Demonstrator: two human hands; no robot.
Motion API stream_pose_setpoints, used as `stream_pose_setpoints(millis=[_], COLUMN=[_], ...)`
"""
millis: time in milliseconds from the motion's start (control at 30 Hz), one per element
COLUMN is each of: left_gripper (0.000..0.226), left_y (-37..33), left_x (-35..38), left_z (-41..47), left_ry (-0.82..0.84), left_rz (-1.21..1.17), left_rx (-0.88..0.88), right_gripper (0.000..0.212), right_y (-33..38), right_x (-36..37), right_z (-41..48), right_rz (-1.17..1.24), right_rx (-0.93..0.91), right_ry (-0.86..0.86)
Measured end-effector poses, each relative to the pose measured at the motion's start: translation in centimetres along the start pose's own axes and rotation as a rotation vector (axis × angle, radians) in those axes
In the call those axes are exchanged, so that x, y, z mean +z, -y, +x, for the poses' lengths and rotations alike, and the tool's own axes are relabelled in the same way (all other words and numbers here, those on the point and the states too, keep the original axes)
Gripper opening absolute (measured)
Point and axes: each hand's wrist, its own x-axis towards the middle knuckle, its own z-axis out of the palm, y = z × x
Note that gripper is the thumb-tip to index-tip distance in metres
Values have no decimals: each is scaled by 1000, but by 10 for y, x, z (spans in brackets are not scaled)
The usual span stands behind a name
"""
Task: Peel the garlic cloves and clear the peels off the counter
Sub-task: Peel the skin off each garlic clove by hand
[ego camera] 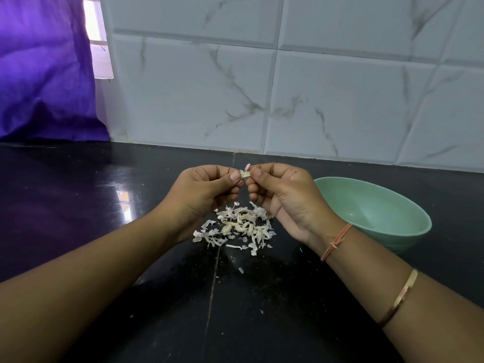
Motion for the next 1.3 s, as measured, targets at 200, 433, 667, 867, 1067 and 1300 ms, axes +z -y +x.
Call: stream_pose_setpoints(millis=[200, 433, 667, 867, 1067, 1300], left_gripper=[18, 19, 6, 4, 12, 18], left_y=[3, 7, 6, 1, 5, 4], left_x=[0, 1, 1, 2, 0, -3], left_z=[0, 1, 0, 1, 1, 5], left_ry=[-3, -38, -26, -76, -92, -193], left_rz=[111, 184, 41, -86, -66, 21], left_rx=[30, -9, -66, -87, -6, -14], right_gripper=[7, 8, 6, 5, 7, 9], right_y=[-3, -12, -13, -12, -12, -10], right_x=[2, 2, 2, -1, -1, -2], right_z=[0, -1, 1, 2, 2, 2], right_rz=[-197, -1035, -1014, -898, -847, -731], right_rx=[-139, -722, -731, -630, -582, -499], right_ry=[-26, -68, -117, -136, -111, -131])
